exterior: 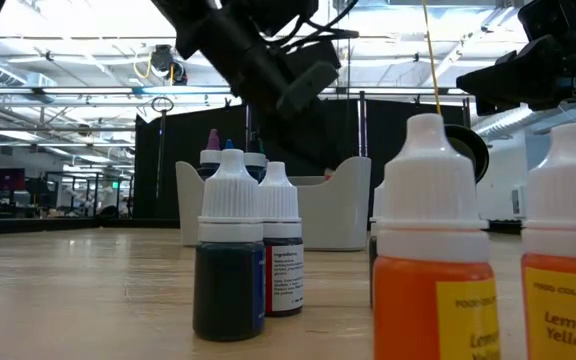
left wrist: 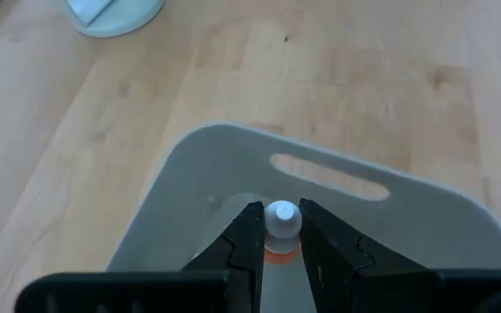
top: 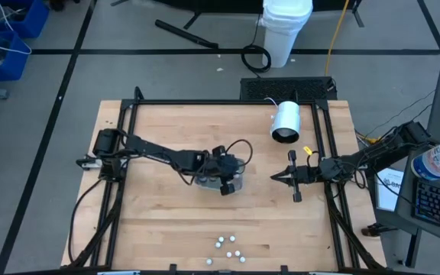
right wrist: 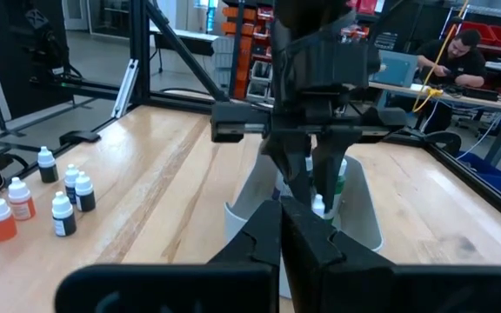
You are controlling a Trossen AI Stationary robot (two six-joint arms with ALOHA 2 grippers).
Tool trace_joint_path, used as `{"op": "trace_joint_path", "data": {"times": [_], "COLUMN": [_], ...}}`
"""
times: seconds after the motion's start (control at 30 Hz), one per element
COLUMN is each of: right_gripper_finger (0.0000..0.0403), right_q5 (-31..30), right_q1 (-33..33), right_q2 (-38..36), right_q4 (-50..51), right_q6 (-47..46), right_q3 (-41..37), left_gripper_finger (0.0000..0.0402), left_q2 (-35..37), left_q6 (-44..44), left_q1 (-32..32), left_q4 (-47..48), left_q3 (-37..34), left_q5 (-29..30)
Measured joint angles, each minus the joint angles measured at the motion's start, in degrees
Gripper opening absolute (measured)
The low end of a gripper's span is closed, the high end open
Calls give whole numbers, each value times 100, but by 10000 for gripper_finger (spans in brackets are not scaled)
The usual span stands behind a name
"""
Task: Pick & Place food coloring
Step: Put the orange food coloring bottle into the gray bin
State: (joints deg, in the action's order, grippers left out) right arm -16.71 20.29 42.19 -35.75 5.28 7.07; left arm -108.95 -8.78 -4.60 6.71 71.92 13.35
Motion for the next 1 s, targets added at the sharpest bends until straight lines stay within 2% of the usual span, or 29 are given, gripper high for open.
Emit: {"op": "trace_joint_path", "data": {"times": [0.27,1.0], "right_gripper_finger": [0,0], "right_q5": [-4,-15], "right_q1": [0,0], "right_q2": [0,0], "right_q4": [-2,-7], "right_q6": [7,11], "right_q3": [0,0], "left_gripper_finger": [67,67], "left_q2": [0,-70], "left_q6": [-44,417], "left_q1": [0,-42], "left_q4": [-448,-361], "left_q3": [-273,-271], "left_q5": [15,-147]}}
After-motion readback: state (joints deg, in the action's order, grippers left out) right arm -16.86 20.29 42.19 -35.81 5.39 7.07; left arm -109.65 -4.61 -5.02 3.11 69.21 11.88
